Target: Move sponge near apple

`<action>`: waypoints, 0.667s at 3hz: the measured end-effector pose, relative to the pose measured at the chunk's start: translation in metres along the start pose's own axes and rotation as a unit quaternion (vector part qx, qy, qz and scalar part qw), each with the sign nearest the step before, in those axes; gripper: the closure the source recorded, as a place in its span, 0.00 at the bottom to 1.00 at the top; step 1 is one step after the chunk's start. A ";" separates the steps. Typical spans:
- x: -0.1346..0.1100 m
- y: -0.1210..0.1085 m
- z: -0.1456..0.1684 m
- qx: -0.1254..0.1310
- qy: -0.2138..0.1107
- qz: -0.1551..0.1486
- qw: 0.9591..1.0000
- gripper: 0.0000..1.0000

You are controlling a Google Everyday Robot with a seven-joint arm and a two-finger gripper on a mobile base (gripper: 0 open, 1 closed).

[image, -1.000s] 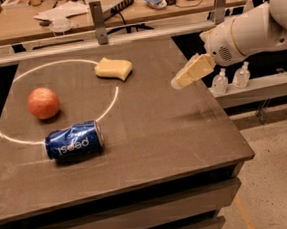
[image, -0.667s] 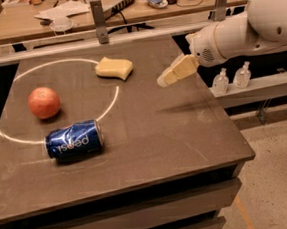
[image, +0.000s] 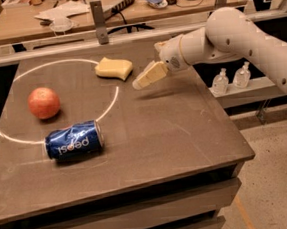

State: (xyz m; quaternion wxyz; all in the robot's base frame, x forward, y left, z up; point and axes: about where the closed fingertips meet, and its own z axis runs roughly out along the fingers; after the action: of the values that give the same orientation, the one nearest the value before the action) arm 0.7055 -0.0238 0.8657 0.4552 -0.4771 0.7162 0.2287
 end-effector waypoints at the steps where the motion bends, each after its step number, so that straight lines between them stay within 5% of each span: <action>1: -0.008 -0.007 0.045 -0.016 -0.019 0.005 1.000 0.00; 2: -0.007 -0.011 0.065 -0.020 -0.025 0.014 0.999 0.00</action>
Offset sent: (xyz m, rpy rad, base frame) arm 0.0540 0.0554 -0.0324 0.0846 0.0280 0.0150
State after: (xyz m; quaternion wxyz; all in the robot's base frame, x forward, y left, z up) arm 0.7439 0.0242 0.8422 0.4601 -0.4700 0.7065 0.2611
